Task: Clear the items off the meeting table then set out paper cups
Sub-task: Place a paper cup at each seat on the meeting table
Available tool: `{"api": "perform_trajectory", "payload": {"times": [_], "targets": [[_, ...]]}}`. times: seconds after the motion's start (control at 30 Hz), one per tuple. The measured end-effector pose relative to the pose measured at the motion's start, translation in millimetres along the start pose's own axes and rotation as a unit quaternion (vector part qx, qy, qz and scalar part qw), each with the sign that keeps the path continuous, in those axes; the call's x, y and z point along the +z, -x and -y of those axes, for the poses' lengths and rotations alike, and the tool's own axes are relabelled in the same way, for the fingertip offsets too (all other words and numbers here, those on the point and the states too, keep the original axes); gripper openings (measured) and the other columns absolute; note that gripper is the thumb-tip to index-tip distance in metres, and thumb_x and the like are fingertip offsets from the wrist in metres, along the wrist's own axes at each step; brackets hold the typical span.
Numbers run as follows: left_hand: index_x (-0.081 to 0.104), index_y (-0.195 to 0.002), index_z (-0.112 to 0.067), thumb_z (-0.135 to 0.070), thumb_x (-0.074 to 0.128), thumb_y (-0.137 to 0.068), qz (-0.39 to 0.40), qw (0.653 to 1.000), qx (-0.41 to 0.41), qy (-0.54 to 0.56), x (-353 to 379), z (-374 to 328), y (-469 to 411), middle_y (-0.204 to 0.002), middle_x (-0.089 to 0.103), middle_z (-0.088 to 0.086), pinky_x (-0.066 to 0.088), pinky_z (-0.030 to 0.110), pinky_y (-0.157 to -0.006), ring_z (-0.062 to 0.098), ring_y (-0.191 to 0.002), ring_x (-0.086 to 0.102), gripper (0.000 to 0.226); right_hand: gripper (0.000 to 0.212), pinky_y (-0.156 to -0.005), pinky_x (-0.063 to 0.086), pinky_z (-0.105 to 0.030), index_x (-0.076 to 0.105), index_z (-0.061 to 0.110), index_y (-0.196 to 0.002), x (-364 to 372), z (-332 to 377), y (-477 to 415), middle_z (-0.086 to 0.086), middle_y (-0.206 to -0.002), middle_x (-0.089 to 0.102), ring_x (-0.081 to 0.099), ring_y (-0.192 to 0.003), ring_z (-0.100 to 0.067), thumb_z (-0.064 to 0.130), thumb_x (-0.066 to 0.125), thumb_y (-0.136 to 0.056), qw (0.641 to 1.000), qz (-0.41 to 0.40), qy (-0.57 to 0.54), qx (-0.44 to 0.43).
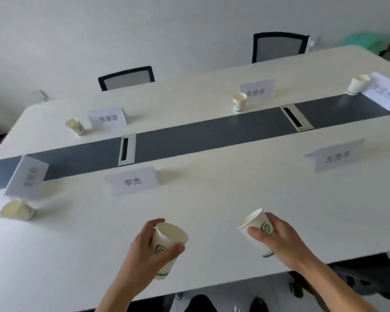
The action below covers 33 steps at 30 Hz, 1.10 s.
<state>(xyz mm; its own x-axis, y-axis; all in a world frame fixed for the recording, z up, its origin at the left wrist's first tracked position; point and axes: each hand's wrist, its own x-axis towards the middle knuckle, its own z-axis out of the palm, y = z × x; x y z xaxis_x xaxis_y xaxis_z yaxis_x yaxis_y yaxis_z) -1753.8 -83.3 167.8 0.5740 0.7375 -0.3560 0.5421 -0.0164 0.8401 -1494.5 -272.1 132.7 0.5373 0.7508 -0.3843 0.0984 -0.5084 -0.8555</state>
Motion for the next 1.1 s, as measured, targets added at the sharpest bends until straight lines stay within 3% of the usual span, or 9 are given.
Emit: {"api": "perform_trajectory", "payload": {"times": [0.1,0.3,0.57,0.83,0.97,1.1], "targets": [[0.052,-0.117,-0.039,-0.061,0.079,-0.049,-0.055,0.997,-0.038,0.025,-4,6,8,-0.095,0.071,0.0,0.056,0.025,-0.069,0.008,-0.083,0.069,0.076,0.051,-0.061,0.058,-0.032,0.064,0.034,-0.092,7,18,-51,0.011,-0.077,0.068,0.065,-0.071,-0.01,0.071,0.067,-0.057,0.999,0.05,0.011,-0.013],[0.054,-0.115,-0.034,-0.061,0.079,-0.047,-0.13,0.985,-0.094,0.057,-33,29,-13,-0.09,0.073,-0.001,0.055,0.022,-0.066,0.008,-0.078,0.07,0.077,0.052,-0.072,0.055,-0.033,0.06,0.034,-0.099,56,55,-164,0.009,-0.095,0.07,0.066,-0.09,-0.013,0.056,0.077,-0.055,0.994,0.099,0.022,-0.042],[0.05,-0.121,-0.037,-0.058,0.079,-0.052,-0.126,0.983,-0.103,0.083,-83,42,-100,-0.097,0.07,-0.004,0.054,0.018,-0.063,0.002,-0.083,0.068,0.078,0.065,-0.068,0.046,-0.026,0.045,0.033,-0.11,137,100,-301,0.018,-0.099,0.059,0.06,-0.095,-0.017,0.033,0.085,-0.058,0.994,0.066,0.069,-0.061],[0.049,-0.122,-0.036,-0.054,0.083,-0.056,-0.09,0.981,-0.141,0.096,-106,66,-139,-0.098,0.071,-0.003,0.053,0.016,-0.066,0.005,-0.086,0.069,0.076,0.07,-0.059,0.042,-0.02,0.04,0.034,-0.115,183,83,-364,0.016,-0.096,0.058,0.059,-0.088,-0.017,0.036,0.085,-0.061,0.992,0.037,0.118,-0.04],[0.049,-0.122,-0.037,-0.051,0.083,-0.058,-0.076,0.981,-0.147,0.099,-106,70,-151,-0.097,0.071,-0.004,0.053,0.015,-0.066,0.006,-0.086,0.069,0.075,0.07,-0.066,0.044,-0.027,0.042,0.031,-0.114,185,65,-367,0.013,-0.097,0.06,0.061,-0.089,-0.019,0.035,0.087,-0.061,0.991,0.026,0.131,-0.022],[0.049,-0.122,-0.041,-0.06,0.082,-0.054,-0.045,0.988,-0.124,0.079,-105,58,-168,-0.098,0.07,-0.003,0.054,0.016,-0.068,0.006,-0.087,0.069,0.078,0.086,-0.084,0.045,-0.029,0.035,0.028,-0.138,173,64,-360,0.007,-0.118,0.056,0.056,-0.11,-0.018,0.022,0.084,-0.067,0.987,0.067,0.142,-0.012]]}}
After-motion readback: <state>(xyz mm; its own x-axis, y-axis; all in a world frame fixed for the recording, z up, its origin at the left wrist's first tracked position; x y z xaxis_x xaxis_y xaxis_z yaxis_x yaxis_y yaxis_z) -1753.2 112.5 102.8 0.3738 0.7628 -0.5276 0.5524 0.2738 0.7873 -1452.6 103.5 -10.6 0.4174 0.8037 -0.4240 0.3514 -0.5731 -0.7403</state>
